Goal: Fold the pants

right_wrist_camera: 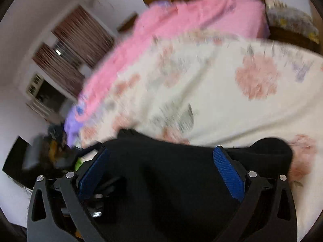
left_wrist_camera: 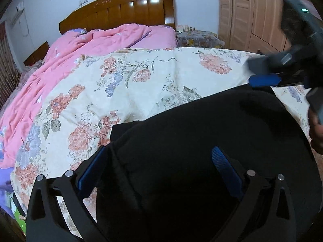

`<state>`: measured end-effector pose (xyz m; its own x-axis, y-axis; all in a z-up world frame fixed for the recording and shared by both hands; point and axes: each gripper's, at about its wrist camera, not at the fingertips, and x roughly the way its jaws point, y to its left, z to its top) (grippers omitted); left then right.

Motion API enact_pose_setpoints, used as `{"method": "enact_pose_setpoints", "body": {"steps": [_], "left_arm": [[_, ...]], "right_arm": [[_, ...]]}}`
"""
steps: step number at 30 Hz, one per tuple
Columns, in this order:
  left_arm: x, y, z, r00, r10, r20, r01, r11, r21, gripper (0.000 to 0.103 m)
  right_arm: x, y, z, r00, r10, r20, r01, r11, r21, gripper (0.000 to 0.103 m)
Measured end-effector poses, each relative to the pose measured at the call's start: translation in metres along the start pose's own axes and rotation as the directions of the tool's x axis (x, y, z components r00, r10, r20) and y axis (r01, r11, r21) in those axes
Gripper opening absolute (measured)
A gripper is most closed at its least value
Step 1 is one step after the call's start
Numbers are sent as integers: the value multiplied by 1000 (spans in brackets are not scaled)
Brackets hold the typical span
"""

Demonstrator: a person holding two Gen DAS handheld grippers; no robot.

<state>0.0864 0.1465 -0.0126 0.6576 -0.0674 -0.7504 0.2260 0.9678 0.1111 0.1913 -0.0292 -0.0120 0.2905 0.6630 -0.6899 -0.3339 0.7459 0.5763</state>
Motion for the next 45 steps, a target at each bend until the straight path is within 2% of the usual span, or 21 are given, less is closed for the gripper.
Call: {"method": "enact_pose_setpoints", "body": {"steps": [2,4,5,7,10,12,13,15,18,20,22,24,26,27,30,31,33,35,38,40,45], "left_arm": [[-1,2,0,1000,-9,5,9,1000,-11,101],[-1,3,-1,1000,-14,6,14,1000,-19,101],[-1,3,-1,1000,-12,5,13,1000,-19,101],[-2,3,-1,1000,-11,5,11,1000,-16,101],[-2,3,-1,1000,-16,5,16,1000,-20,101],[-1,4,-1,1000,-16,3,16,1000,-21,101],[-1,4,-1,1000,-16,3,16,1000,-21,101],[-1,3,-1,1000,-11,2,11,1000,-15,101],[-2,1,-1,1000,-5,2,5,1000,-4,101],[-15,5,-3,1000,-6,23,7,999,-35,101],[-40,6,-10,996,-59,68,63,996,-62,101],[-66,1,-23,990,-89,111,97,993,-71,101],[-78,-11,-40,989,-107,105,112,993,-40,101],[-79,-18,-47,990,-106,94,109,994,-22,101],[-71,-34,-64,996,-71,46,69,997,32,101],[-69,-37,-69,998,-50,50,48,998,40,101],[-66,-37,-73,996,-55,65,54,998,28,102],[-65,-33,-73,997,-60,56,60,998,5,102],[-88,-33,-73,997,-8,72,8,1000,2,101],[-113,-33,-76,994,-11,111,10,1000,13,101],[-183,-37,-92,971,91,222,-89,996,-17,102]], "right_arm": [[-1,-3,4,998,-20,55,20,1000,1,98],[-8,-2,9,989,-110,100,108,994,20,98],[-11,-3,9,988,-108,107,105,994,40,98],[-22,1,0,992,-15,127,10,999,45,98],[-24,7,-17,994,30,102,-31,1000,6,99],[-13,-2,-23,997,-20,68,20,1000,9,98],[-11,-10,-24,997,13,73,-16,999,36,98],[-21,-15,-24,992,33,124,-44,995,85,98],[-48,-4,-31,975,-62,212,40,993,110,99],[-70,4,-51,970,-22,242,-4,994,107,99],[-89,17,-82,966,7,259,-28,997,76,99],[-100,30,-113,966,-56,254,52,998,22,99],[-101,42,-144,940,-227,257,243,969,-34,99],[-98,45,-155,928,-284,243,303,952,-45,99],[-86,47,-183,915,-353,193,374,924,-83,99],[-80,48,-190,898,-394,194,419,902,-109,99],[-83,48,-197,885,-405,231,437,893,-106,99],[-90,53,-197,856,-465,225,492,866,-83,99],[-115,71,-208,807,-523,274,567,817,-109,99],[-135,84,-218,796,-514,320,564,821,-85,99],[-163,117,-248,778,-509,369,549,835,-5,99]]}}
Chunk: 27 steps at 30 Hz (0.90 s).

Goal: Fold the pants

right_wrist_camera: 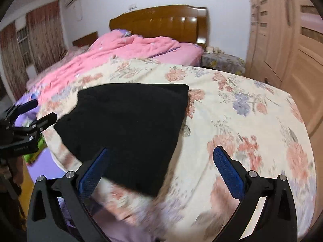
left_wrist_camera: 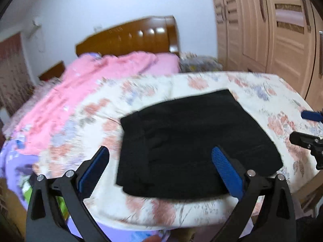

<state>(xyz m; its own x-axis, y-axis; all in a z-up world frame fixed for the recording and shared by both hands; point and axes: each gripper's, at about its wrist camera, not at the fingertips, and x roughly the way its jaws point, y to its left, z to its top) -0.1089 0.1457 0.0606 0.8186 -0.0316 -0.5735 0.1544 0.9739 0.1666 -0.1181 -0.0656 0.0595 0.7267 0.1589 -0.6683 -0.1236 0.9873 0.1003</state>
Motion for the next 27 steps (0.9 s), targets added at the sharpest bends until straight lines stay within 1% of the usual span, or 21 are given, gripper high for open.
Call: {"method": "enact_pose_setpoints", "body": {"steps": [1,4,6,8,9,10,11,13,14,16,19,24,27], "left_arm": [[-8,-1,1,1000,11,13,-11,1000,-1,102],[-27,-4,2,995,100,21,-100,995,-8,102],[-36,-10,2,985,163,57,-163,987,-7,102],[-42,-12,2,976,209,62,-207,978,-33,102],[-41,-13,2,978,204,43,-201,978,-63,102],[-40,-13,2,985,172,11,-171,981,-90,102],[-37,-13,0,992,124,-21,-126,986,-112,102],[-32,-13,-4,997,63,-47,-69,988,-140,102],[-28,-16,-8,996,56,-63,-65,986,-152,102],[-22,-21,-15,995,58,-81,-69,987,-143,102],[-18,-27,-26,994,45,-95,-57,990,-128,102],[-11,-33,-39,993,29,-116,-43,992,-117,102],[-9,-33,-42,992,23,-123,-39,991,-128,102]], "right_arm": [[-8,6,-3,1000,-6,1,6,1000,-8,99],[-27,19,-11,999,-25,29,26,999,-45,99],[-32,20,-15,999,-41,36,42,998,-47,99],[-34,20,-21,997,-67,38,68,997,-24,99],[-36,19,-24,997,-68,41,68,998,-8,99],[-33,18,-27,998,-62,34,61,998,12,99],[-30,19,-30,998,-56,21,55,998,22,99],[-19,22,-37,999,-47,-16,48,999,21,99],[-14,24,-40,998,-49,-37,50,999,14,99],[-5,30,-45,995,-64,-73,63,998,-8,99],[2,39,-50,992,-82,-99,78,996,-45,99],[9,47,-54,990,-85,-115,76,994,-79,99],[10,49,-56,989,-86,-122,76,993,-89,99]]}}
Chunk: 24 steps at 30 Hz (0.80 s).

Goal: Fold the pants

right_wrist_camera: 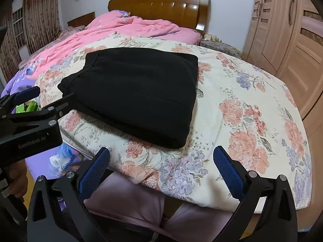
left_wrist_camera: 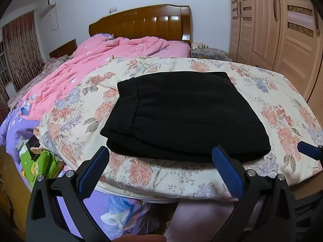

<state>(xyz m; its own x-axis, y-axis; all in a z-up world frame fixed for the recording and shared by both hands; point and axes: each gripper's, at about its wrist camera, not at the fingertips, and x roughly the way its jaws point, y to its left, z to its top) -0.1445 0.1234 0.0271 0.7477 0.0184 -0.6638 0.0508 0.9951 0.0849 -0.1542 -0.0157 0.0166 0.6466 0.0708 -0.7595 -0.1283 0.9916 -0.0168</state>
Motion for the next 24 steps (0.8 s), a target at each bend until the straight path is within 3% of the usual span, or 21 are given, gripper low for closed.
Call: {"method": "enact_pose_setpoints", "body": {"steps": [24], "left_arm": [[4,3,-3,1000,-1,-22,1,1000,-23,102]], "right_arm": [[1,5,-2,1000,7,-7,-7,1000,-24,99]]}}
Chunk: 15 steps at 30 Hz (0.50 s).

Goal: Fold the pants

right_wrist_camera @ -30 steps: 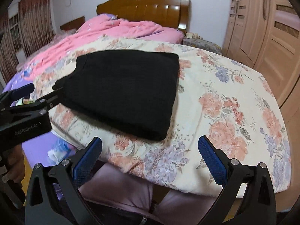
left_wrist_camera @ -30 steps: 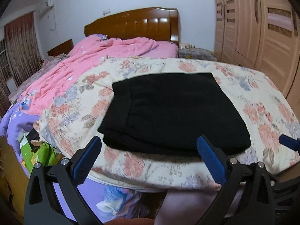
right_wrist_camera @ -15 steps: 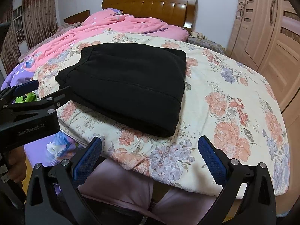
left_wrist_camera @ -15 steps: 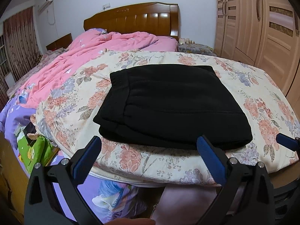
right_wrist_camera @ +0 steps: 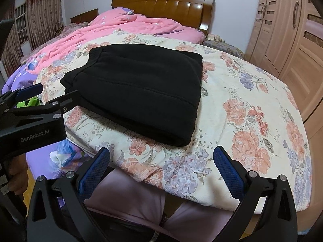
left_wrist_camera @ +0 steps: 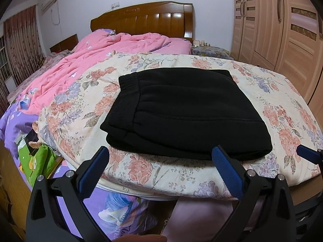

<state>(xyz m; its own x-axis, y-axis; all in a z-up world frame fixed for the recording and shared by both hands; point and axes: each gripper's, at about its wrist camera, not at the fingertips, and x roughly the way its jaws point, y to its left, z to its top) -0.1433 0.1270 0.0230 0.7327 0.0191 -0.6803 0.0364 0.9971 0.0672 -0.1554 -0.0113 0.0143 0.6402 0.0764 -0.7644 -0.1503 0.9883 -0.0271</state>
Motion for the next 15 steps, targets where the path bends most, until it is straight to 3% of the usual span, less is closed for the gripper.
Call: {"method": "enact_pose_setpoints", "body": {"steps": [15], "left_arm": [[2,1,-2,1000,3,-7,-3,1000,-10,102]], "right_arm": [[1,1,0,1000,0,-2,0,1000,-1,99]]}}
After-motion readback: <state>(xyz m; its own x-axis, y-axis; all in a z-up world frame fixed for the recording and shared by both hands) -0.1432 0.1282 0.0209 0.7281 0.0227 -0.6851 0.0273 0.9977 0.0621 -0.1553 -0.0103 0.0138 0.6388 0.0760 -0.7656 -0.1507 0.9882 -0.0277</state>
